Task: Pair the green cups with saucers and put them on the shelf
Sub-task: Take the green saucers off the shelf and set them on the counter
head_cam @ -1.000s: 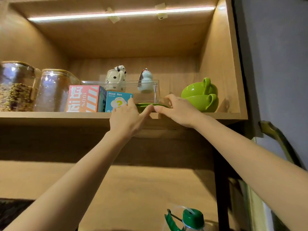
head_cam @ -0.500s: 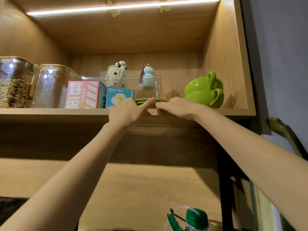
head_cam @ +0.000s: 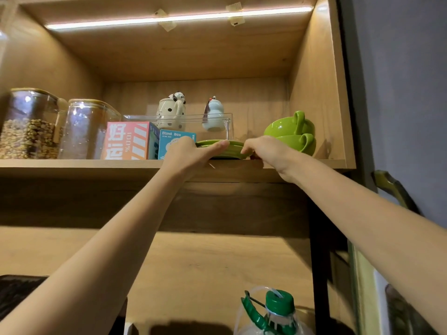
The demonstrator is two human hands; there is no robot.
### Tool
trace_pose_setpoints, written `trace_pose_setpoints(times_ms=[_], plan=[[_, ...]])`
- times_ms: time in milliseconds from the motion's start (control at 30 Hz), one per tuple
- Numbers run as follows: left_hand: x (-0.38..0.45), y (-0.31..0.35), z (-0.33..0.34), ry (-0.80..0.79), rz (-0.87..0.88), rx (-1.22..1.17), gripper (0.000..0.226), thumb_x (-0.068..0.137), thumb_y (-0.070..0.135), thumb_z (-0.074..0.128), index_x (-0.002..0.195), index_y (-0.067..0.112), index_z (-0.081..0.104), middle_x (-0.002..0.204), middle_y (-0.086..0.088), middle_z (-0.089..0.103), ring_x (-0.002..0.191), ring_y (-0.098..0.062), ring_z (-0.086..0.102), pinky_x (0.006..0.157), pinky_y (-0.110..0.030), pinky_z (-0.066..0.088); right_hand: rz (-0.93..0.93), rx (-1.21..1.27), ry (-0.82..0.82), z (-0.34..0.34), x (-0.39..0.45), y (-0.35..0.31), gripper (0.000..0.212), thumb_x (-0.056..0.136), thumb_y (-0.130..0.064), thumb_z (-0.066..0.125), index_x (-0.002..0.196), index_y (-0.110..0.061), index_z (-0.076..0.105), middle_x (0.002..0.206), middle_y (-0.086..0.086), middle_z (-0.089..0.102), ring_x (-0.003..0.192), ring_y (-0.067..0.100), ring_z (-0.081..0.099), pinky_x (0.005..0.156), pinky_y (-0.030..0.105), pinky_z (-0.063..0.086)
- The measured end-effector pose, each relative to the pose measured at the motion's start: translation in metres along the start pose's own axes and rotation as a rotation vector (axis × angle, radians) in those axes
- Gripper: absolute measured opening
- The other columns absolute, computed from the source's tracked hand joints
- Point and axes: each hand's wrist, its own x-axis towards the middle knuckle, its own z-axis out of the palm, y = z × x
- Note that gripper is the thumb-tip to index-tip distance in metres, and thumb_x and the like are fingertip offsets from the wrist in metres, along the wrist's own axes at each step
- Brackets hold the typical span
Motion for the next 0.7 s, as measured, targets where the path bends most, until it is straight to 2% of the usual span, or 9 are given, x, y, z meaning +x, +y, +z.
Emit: trace_pose_setpoints(times_ms=[100, 133, 200, 233, 300, 367, 467, 567, 700], plan=[[-0.006, 0.005, -0.010, 0.067, -0.046, -0.160, 0.056, 0.064, 0.059, 0.067, 0.052, 0.009, 0.045, 0.052, -0.004, 0.042, 0.053, -0.014, 0.042, 0.050, -0.025, 0.031, 0.024, 0.155, 0.045, -0.002, -0.013, -0.009, 0.021, 0.086, -0.018, 0.046, 0.065, -0.016, 0.050, 0.087, 0.006, 0.054, 0.082, 0.017, 0.047, 0.088, 0.033, 0.039], [-0.007, 0.006, -0.013, 0.074, -0.059, -0.238, 0.055, 0.061, 0.058, 0.070, 0.056, 0.006, 0.052, 0.056, -0.008, 0.050, 0.058, -0.018, 0.049, 0.055, -0.028, 0.039, 0.025, 0.206, 0.057, -0.004, -0.017, -0.012, 0.025, 0.086, -0.017, 0.045, 0.062, -0.016, 0.050, 0.078, 0.004, 0.057, 0.075, 0.015, 0.049, 0.095, 0.038, 0.040], [-0.011, 0.009, -0.020, 0.077, -0.102, -0.378, 0.064, 0.055, 0.057, 0.075, 0.082, -0.001, 0.065, 0.083, -0.019, 0.065, 0.081, -0.025, 0.062, 0.075, -0.038, 0.052, 0.034, 0.298, 0.080, -0.006, -0.025, -0.018, 0.033, 0.090, -0.015, 0.041, 0.058, -0.017, 0.048, 0.051, -0.005, 0.055, 0.059, 0.010, 0.050, 0.103, 0.041, 0.039], [-0.015, 0.012, -0.024, 0.069, -0.129, -0.428, 0.069, 0.054, 0.055, 0.077, 0.092, -0.001, 0.065, 0.095, -0.020, 0.067, 0.089, -0.025, 0.062, 0.083, -0.041, 0.052, 0.040, 0.328, 0.084, -0.008, -0.030, -0.021, 0.034, 0.092, -0.015, 0.039, 0.061, -0.016, 0.051, 0.052, -0.005, 0.056, 0.064, 0.011, 0.052, 0.104, 0.042, 0.039], [-0.022, 0.014, -0.030, 0.056, -0.166, -0.517, 0.069, 0.054, 0.051, 0.078, 0.098, 0.000, 0.063, 0.102, -0.018, 0.066, 0.092, -0.023, 0.062, 0.085, -0.041, 0.053, 0.055, 0.394, 0.058, -0.012, -0.040, -0.025, 0.028, 0.096, -0.022, 0.036, 0.088, -0.009, 0.061, 0.083, 0.005, 0.060, 0.086, 0.017, 0.055, 0.101, 0.034, 0.040], [-0.035, 0.017, -0.034, 0.072, -0.181, -0.589, 0.061, 0.053, 0.046, 0.080, 0.092, 0.002, 0.065, 0.094, -0.012, 0.067, 0.094, -0.022, 0.064, 0.082, -0.036, 0.055, 0.106, 0.482, 0.026, -0.015, -0.056, -0.025, 0.039, 0.098, -0.027, 0.034, 0.119, 0.000, 0.053, 0.113, 0.013, 0.060, 0.099, 0.020, 0.057, 0.098, 0.032, 0.036], [-0.068, 0.016, -0.034, 0.089, -0.194, -0.667, 0.068, 0.044, 0.049, 0.085, 0.087, -0.001, 0.068, 0.090, -0.011, 0.067, 0.089, -0.018, 0.063, 0.089, -0.041, 0.054, 0.156, 0.617, 0.085, -0.014, -0.075, -0.018, 0.039, 0.098, -0.025, 0.037, 0.124, 0.002, 0.050, 0.125, 0.017, 0.059, 0.095, 0.024, 0.062, 0.109, 0.043, 0.037], [-0.107, 0.012, -0.032, 0.082, -0.211, -0.600, 0.093, 0.031, 0.063, 0.081, 0.099, 0.002, 0.067, 0.098, -0.013, 0.070, 0.091, -0.025, 0.066, 0.088, -0.047, 0.053, 0.227, 0.681, 0.162, -0.006, -0.101, -0.004, 0.020, 0.095, -0.014, 0.044, 0.099, -0.001, 0.058, 0.108, 0.016, 0.066, 0.079, 0.024, 0.066, 0.101, 0.044, 0.044], [-0.168, 0.007, -0.025, 0.086, -0.166, -0.484, 0.107, 0.041, 0.054, 0.076, 0.130, 0.003, 0.045, 0.116, -0.007, 0.064, 0.105, -0.013, 0.060, 0.095, -0.030, 0.050, 0.388, 0.660, 0.267, 0.013, -0.144, 0.025, 0.006, 0.087, -0.004, 0.057, 0.086, -0.002, 0.063, 0.085, 0.013, 0.070, 0.072, 0.023, 0.070, 0.075, 0.035, 0.057]])
